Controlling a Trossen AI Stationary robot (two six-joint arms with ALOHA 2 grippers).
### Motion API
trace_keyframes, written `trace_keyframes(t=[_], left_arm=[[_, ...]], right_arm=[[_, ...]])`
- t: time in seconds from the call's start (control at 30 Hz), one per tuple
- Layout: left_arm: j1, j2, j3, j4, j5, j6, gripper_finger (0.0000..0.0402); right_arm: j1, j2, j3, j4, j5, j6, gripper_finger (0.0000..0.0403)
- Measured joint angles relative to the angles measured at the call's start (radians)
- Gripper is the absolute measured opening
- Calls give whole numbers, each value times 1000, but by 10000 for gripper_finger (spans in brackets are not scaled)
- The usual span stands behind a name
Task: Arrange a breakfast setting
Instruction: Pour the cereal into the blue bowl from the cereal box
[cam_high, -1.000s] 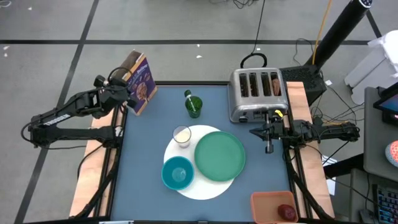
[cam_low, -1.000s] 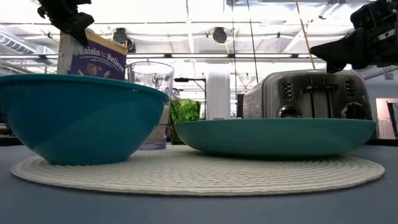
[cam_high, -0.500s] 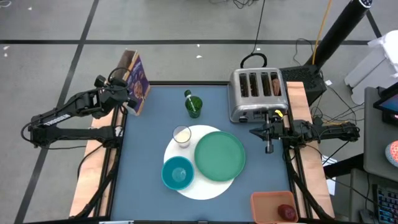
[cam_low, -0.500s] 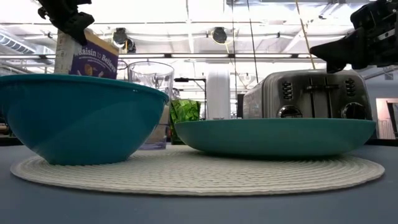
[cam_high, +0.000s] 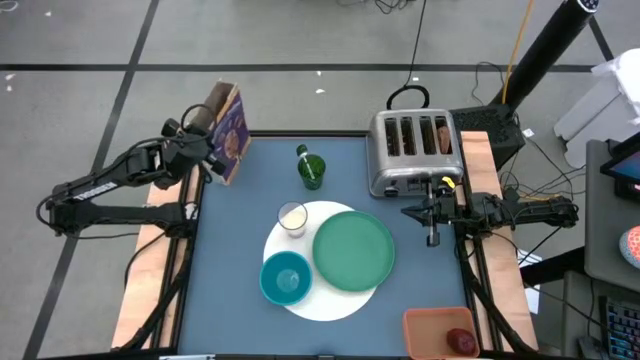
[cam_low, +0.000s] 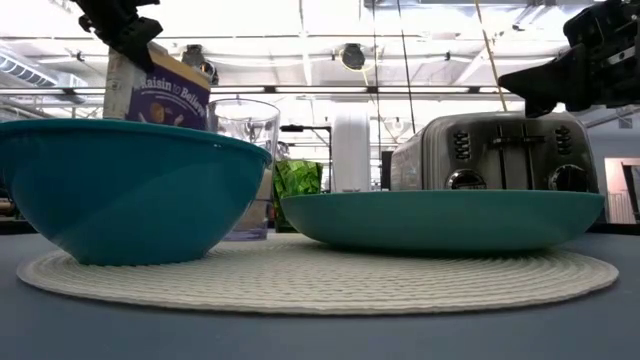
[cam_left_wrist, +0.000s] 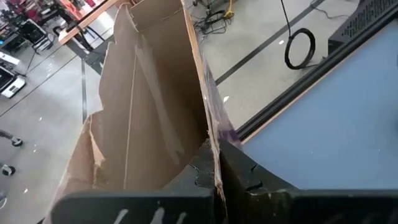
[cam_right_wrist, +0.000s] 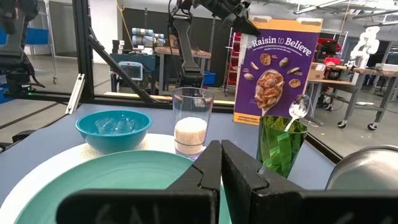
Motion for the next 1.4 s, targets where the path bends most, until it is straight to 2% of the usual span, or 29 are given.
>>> trace_keyframes(t=[0.3,0.97,1.4], left_arm=[[0,-2,0,23,11,4,3],[0,-3,4,392,82,202,2],[0,-3,5,632,135,351,2]], right_arm=[[0,0,0,0,0,-1,6],[0,0,0,9,0,0,6],[0,0,0,136,1,-5,6]])
